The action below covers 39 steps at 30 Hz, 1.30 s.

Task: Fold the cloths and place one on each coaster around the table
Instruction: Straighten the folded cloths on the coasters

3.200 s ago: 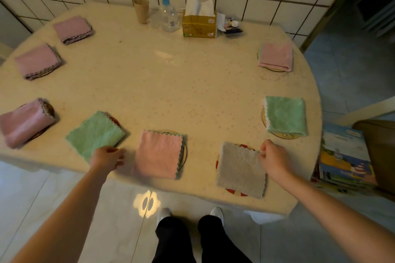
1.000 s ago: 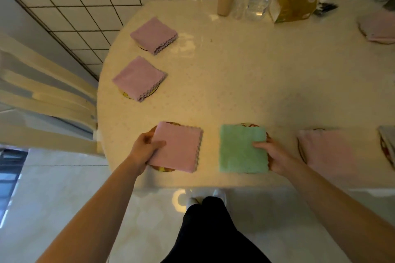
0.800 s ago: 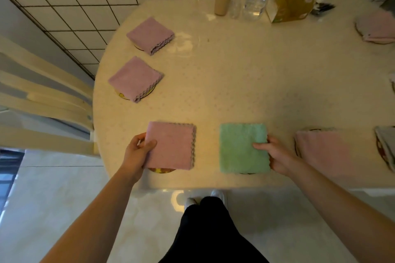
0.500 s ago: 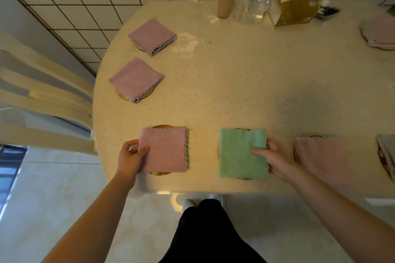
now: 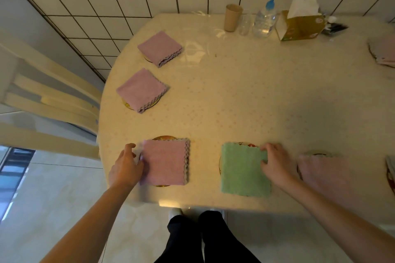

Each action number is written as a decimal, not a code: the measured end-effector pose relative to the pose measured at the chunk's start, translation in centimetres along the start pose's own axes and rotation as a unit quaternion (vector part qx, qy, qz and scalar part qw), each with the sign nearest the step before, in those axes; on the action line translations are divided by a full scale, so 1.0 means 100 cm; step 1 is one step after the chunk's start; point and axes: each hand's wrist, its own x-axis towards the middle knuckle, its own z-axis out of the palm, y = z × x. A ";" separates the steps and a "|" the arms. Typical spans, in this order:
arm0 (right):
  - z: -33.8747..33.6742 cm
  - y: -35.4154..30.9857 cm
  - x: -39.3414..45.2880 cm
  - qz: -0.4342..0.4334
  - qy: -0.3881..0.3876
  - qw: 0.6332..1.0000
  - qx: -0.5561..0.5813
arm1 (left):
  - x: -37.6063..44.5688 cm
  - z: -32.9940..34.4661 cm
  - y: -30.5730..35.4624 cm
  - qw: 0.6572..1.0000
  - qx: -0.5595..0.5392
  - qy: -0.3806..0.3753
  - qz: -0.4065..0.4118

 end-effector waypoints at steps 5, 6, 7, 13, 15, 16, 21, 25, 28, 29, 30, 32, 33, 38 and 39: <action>-0.016 -0.057 0.038 -0.084 0.007 0.994 0.072 | 0.036 -0.026 0.002 0.998 -0.046 0.035 0.000; -0.016 -0.075 0.047 -0.100 -0.002 0.992 0.076 | 0.049 -0.033 0.005 0.998 -0.056 0.041 0.010; -0.017 -0.091 0.054 -0.114 -0.009 0.990 0.080 | 0.059 -0.039 0.008 0.997 -0.067 0.043 0.022; -0.014 -0.203 0.110 -0.172 -0.033 0.977 0.120 | 0.150 -0.083 0.034 0.971 -0.237 -0.012 0.001; -0.012 -0.242 0.128 -0.167 -0.040 0.976 0.131 | 0.186 -0.098 0.042 0.955 -0.295 -0.041 -0.011; -0.011 -0.260 0.137 -0.156 -0.040 0.977 0.139 | 0.200 -0.105 0.049 0.949 -0.312 -0.051 -0.009; -0.002 -0.332 0.176 -0.093 -0.057 0.982 0.156 | 0.267 -0.127 0.075 0.929 -0.355 -0.108 -0.014; 0.009 -0.365 0.206 -0.050 -0.080 0.981 0.169 | 0.320 -0.129 0.090 0.917 -0.371 -0.139 -0.038; 0.016 -0.378 0.225 -0.044 -0.096 0.981 0.163 | 0.346 -0.124 0.105 0.898 -0.406 -0.156 -0.069; 0.018 -0.380 0.229 -0.044 -0.103 0.981 0.159 | 0.351 -0.121 0.111 0.890 -0.418 -0.161 -0.080; 0.020 -0.382 0.233 -0.046 -0.111 0.981 0.154 | 0.357 -0.118 0.117 0.883 -0.430 -0.168 -0.091; 0.025 -0.384 0.241 -0.046 -0.127 0.981 0.136 | 0.366 -0.111 0.131 0.865 -0.456 -0.175 -0.113; 0.027 -0.383 0.244 -0.050 -0.134 0.982 0.125 | 0.369 -0.108 0.137 0.857 -0.468 -0.177 -0.125; 0.035 -0.384 0.257 -0.070 -0.178 0.979 0.072 | 0.383 -0.091 0.167 0.823 -0.509 -0.180 -0.175; 0.036 -0.385 0.258 -0.075 -0.183 0.978 0.061 | 0.385 -0.089 0.170 0.825 -0.506 -0.174 -0.184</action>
